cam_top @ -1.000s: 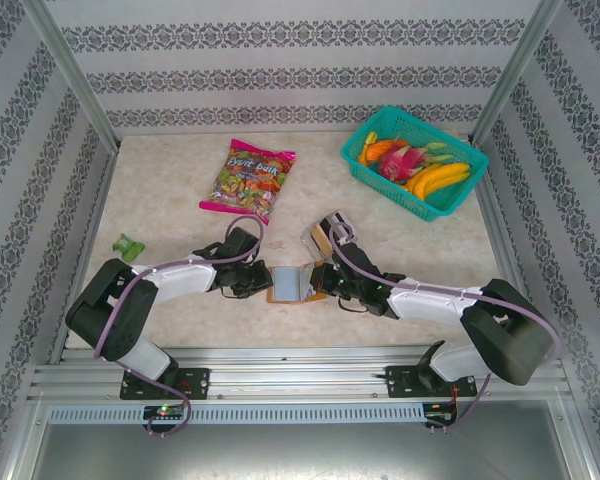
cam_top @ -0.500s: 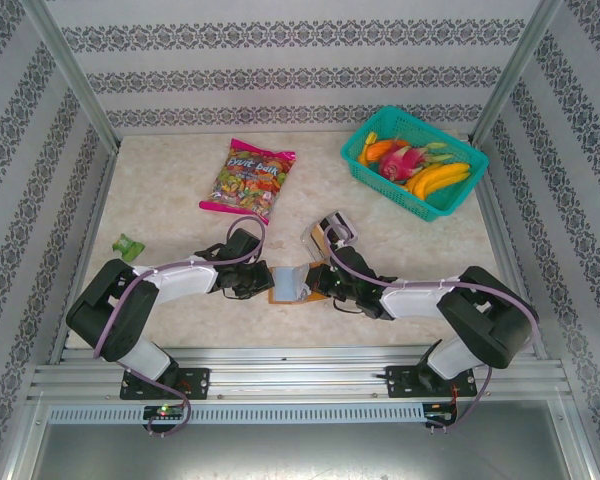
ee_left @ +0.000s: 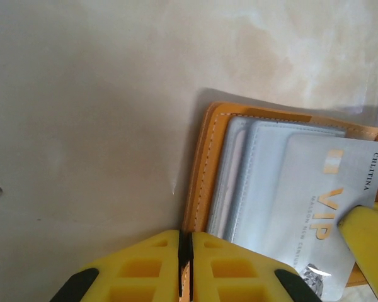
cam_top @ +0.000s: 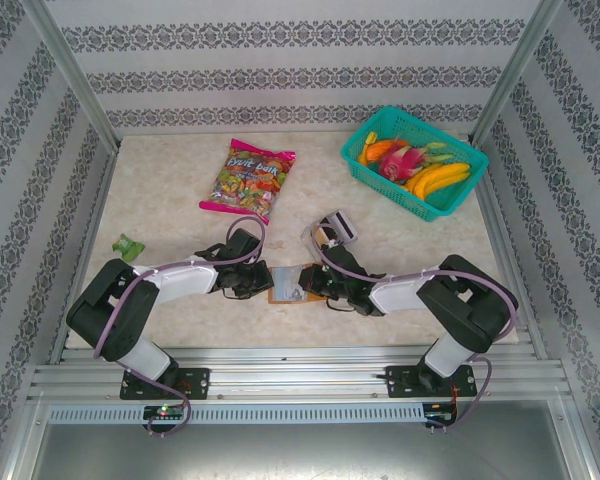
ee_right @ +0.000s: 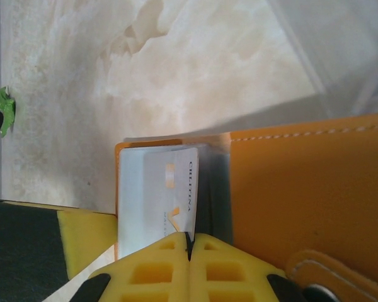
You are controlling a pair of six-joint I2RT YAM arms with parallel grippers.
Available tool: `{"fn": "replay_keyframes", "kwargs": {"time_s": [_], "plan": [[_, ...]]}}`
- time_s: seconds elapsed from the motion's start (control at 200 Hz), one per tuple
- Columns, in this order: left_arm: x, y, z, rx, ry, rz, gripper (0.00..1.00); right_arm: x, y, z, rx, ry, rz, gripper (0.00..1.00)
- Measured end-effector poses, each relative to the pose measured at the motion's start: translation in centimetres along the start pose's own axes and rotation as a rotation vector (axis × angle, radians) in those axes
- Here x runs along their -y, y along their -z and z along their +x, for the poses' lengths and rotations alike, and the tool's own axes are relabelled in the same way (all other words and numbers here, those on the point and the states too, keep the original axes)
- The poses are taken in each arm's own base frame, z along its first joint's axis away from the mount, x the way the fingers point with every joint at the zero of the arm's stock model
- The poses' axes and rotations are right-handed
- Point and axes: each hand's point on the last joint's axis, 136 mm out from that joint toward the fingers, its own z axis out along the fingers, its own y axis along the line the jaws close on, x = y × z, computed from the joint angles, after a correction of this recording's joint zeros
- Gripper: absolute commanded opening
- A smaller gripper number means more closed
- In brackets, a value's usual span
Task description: Put the credit cards into the card holder
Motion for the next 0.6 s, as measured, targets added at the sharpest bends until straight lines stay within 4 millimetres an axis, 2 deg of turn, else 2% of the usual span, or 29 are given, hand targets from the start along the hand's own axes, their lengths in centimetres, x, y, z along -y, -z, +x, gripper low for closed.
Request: {"fn": "replay_keyframes", "kwargs": {"time_s": [0.115,0.15,0.31,0.6], "plan": [[-0.2,0.0,0.0,0.001,0.002,-0.005,0.13,-0.6,-0.2,0.1,-0.005,0.008,-0.004,0.05],[-0.2,0.0,0.0,0.002,0.004,-0.006,0.13,-0.7,-0.3,0.1,-0.005,0.009,-0.004,0.09],[-0.1,-0.1,0.1,-0.001,0.001,-0.003,0.13,-0.1,0.4,0.3,-0.019,0.013,0.046,0.18],[0.1,-0.1,0.4,-0.007,-0.007,0.002,0.12,1.4,1.1,1.1,-0.068,0.038,0.137,0.19]]}}
